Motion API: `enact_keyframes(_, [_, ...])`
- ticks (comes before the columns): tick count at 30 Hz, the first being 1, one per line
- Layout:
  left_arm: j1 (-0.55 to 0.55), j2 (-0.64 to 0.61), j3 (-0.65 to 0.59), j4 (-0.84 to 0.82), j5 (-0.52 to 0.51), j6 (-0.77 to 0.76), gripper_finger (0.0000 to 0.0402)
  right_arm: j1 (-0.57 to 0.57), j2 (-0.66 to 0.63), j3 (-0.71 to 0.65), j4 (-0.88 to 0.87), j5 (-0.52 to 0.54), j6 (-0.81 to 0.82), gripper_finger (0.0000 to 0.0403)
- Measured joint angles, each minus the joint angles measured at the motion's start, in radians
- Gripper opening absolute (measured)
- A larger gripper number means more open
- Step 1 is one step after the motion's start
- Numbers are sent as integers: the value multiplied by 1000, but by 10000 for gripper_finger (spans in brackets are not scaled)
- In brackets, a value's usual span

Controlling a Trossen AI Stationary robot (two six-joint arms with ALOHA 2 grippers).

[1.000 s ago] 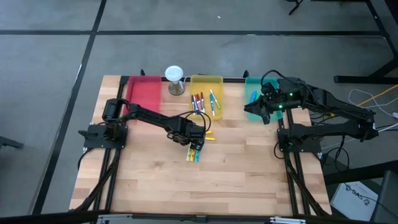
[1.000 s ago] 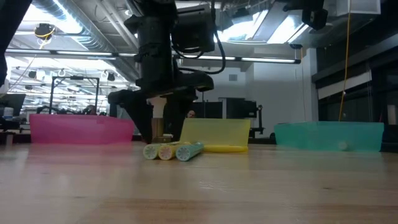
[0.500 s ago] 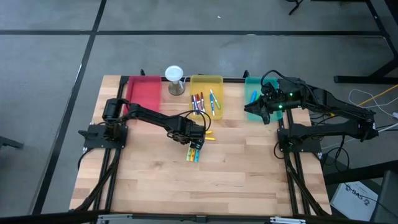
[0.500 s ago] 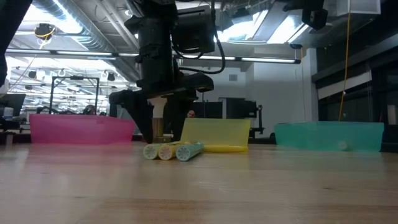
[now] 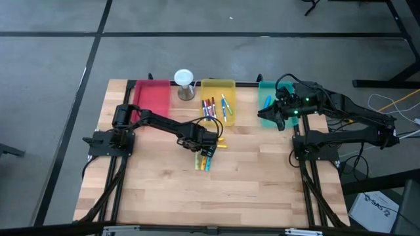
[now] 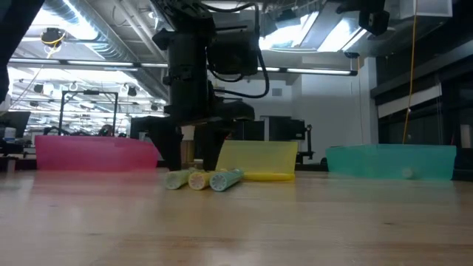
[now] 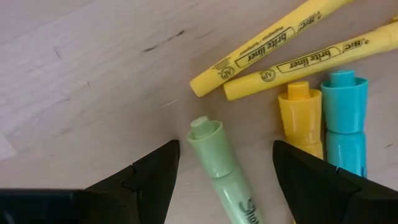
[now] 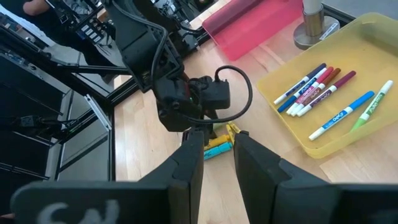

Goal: Pick & Place Markers
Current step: Put the light green highlighter into the blue bin

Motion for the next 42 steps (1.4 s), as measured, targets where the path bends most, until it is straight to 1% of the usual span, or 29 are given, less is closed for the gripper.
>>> enact_keyframes(3, [0, 1, 0, 0, 2, -3, 251, 0, 0, 0, 0, 0, 0, 88])
enact_keyframes(6, [0, 1, -1, -4, 3, -4, 235, 0, 0, 0, 0, 0, -1, 88])
enact_keyframes(16, [-7, 1, -4, -22, 26, -5, 134, 0, 0, 0, 1, 0, -5, 88])
enact_keyframes(21, [-8, 2, -4, -13, 51, 9, 92, 0, 0, 0, 1, 34, -5, 88])
enact_keyframes(26, [-9, 2, -4, -4, 69, 23, 57, 0, 0, 0, 1, 35, -5, 88])
enact_keyframes(37, [-10, -10, -6, 5, 82, 107, 55, 0, 0, 0, 1, 35, -4, 88])
enact_keyframes(42, [-11, -63, -7, 6, 83, 116, 55, 0, 0, 0, 1, 35, -3, 88])
